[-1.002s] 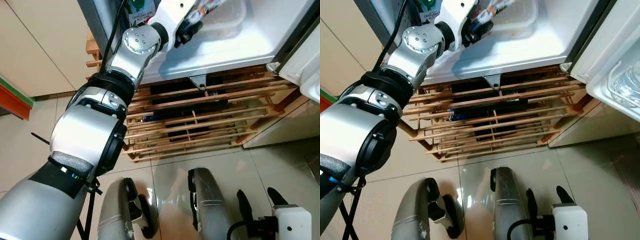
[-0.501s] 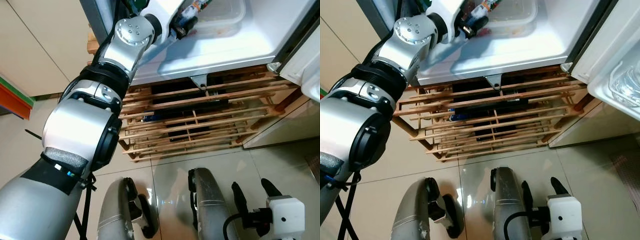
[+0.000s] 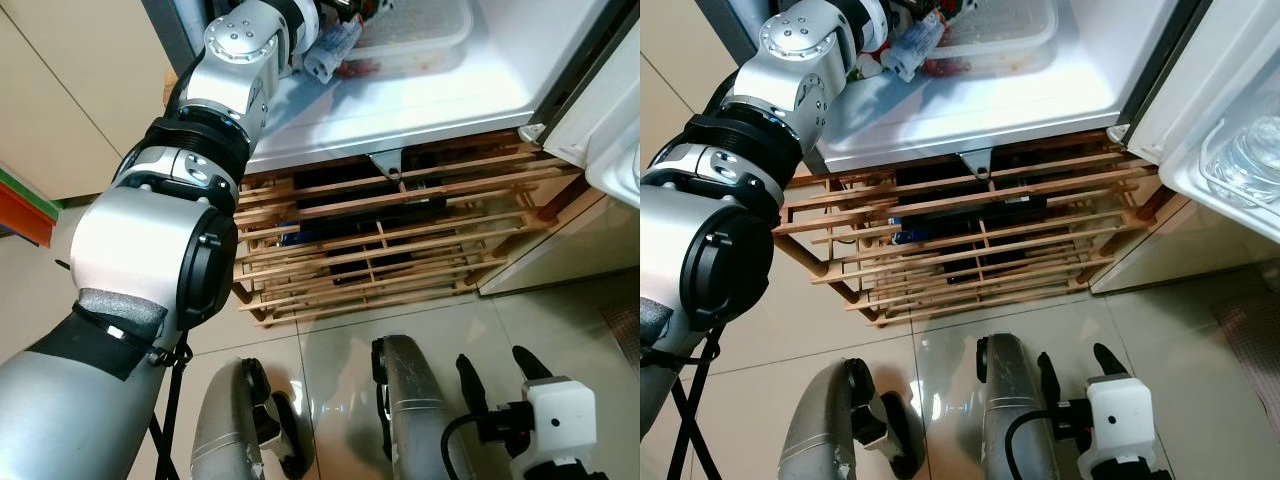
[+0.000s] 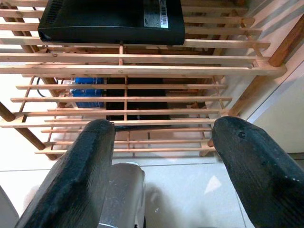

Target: Restocking fridge

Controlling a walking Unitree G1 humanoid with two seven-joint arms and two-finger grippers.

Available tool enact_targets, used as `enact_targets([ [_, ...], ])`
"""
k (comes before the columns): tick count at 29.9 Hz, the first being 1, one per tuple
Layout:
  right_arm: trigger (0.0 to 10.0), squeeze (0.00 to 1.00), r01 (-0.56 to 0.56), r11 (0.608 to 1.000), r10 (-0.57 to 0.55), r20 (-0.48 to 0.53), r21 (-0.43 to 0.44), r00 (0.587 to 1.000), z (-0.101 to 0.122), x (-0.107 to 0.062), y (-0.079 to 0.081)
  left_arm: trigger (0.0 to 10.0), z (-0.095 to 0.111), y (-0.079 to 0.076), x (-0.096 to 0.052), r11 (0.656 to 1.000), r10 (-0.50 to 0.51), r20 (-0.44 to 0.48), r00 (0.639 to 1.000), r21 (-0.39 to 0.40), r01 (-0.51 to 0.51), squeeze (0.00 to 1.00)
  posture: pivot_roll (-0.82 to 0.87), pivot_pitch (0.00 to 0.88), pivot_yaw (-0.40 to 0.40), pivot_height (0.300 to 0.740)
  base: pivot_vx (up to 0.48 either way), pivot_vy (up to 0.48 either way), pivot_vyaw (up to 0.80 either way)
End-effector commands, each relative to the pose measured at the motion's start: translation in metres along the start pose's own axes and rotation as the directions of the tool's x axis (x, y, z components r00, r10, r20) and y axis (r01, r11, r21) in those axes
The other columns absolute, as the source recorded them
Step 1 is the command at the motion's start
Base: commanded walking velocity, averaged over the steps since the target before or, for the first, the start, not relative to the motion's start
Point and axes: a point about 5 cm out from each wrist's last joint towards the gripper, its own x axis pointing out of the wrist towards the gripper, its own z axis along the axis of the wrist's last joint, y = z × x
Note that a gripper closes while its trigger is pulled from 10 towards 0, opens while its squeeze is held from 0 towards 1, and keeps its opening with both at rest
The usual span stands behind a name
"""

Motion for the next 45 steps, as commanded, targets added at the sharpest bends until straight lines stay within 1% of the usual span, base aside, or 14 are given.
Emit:
enact_targets([
  [1,10.0,0.04,-0.002,1.0,0.002,-0.033,0.006,0.999,-0.006,-0.002,-0.001,10.0,0.012,0.016,-0.002,0.998,0.04,0.029,0.999,0.046,-0.041,1.0,-0.28,0.184,0.027,0.622,0.0,0.0,0.0],
  [5,10.0,0.04,-0.006,1.0,0.006,-0.03,0.005,1.0,-0.006,0.0,0.0,10.0,0.019,0.016,-0.002,0.999,0.026,0.069,0.997,0.027,-0.028,1.0,-0.27,0.178,0.025,0.622,0.0,0.0,0.0],
  [6,10.0,0.04,-0.007,1.0,0.007,-0.028,0.004,1.0,-0.006,0.001,0.0,10.0,0.022,0.015,-0.002,1.0,0.013,0.081,0.997,0.027,-0.016,0.33,-0.27,0.176,0.022,0.622,0.0,0.0,0.0],
  [7,10.0,0.04,-0.008,1.0,0.009,-0.025,0.003,1.0,-0.005,0.002,-0.001,10.0,0.03,0.013,-0.001,1.0,-0.018,0.115,0.993,0.014,0.017,0.0,-0.27,0.174,0.022,0.622,0.0,0.0,0.0],
  [17,10.0,0.04,-0.019,1.0,0.019,-0.005,0.01,1.0,-0.005,0.014,0.001,10.0,0.067,0.004,-0.01,0.987,-0.155,0.291,0.944,0.003,0.161,0.0,-0.22,0.153,0.019,0.622,0.0,0.0,0.0],
  [22,10.0,0.04,-0.03,0.999,0.029,0.008,0.022,1.0,-0.005,0.023,0.003,10.0,0.044,-0.013,-0.025,0.968,-0.249,0.209,0.946,0.012,0.252,0.0,-0.19,0.137,0.016,0.622,0.0,0.0,0.0],
  [26,10.0,0.04,-0.059,0.998,0.058,0.021,0.038,0.998,-0.004,0.036,0.006,10.0,-0.019,-0.042,-0.053,0.938,-0.329,0.005,0.944,-0.116,0.328,0.0,-0.16,0.135,-0.006,0.622,0.0,0.0,0.0],
  [29,10.0,0.04,-0.065,0.997,0.064,0.024,0.038,0.998,-0.004,0.038,0.007,10.0,-0.029,-0.048,-0.059,0.929,-0.344,-0.033,0.938,-0.153,0.336,0.0,-0.15,0.134,-0.009,0.622,0.0,0.0,0.0],
  [32,10.0,0.04,-0.064,0.998,0.062,0.069,0.029,0.996,0.005,0.055,0.001,10.0,-0.058,-0.063,-0.092,0.941,-0.209,-0.058,0.976,-0.285,0.184,0.0,-0.12,0.105,-0.024,0.622,0.0,0.0,0.0],
  [36,10.0,0.04,-0.047,0.998,0.043,0.113,0.03,0.993,0.014,0.064,-0.003,10.0,-0.054,-0.06,-0.115,0.945,-0.105,-0.02,0.994,-0.312,0.094,0.0,-0.11,0.101,-0.025,0.622,0.0,0.0,0.0],
  [37,10.0,0.04,-0.037,0.999,0.033,0.132,0.03,0.991,0.017,0.072,-0.003,10.0,-0.051,-0.051,-0.13,0.958,-0.075,-0.016,0.997,-0.277,0.068,0.0,-0.06,0.063,-0.023,0.622,0.0,0.0,0.0],
  [38,10.0,0.04,-0.037,0.999,0.033,0.132,0.03,0.991,0.017,0.072,-0.003,10.0,-0.051,-0.051,-0.13,0.958,-0.075,-0.016,0.997,-0.277,0.068,0.0,-0.06,0.063,-0.023,0.622,0.0,0.0,0.0],
  [41,10.0,0.04,-0.028,0.999,0.023,0.146,0.034,0.989,0.017,0.087,-0.004,10.0,-0.059,-0.04,-0.158,0.988,-0.032,-0.065,0.997,-0.152,0.022,0.0,-0.03,0.043,-0.03,0.622,0.0,0.0,0.0],
  [45,10.0,0.04,-0.007,0.999,-0.001,0.151,0.052,0.989,0.018,0.097,-0.007,10.0,-0.084,-0.036,-0.182,0.99,0.041,-0.182,0.982,-0.123,-0.065,0.0,-0.01,0.019,-0.036,0.622,0.0,0.0,0.0],
])
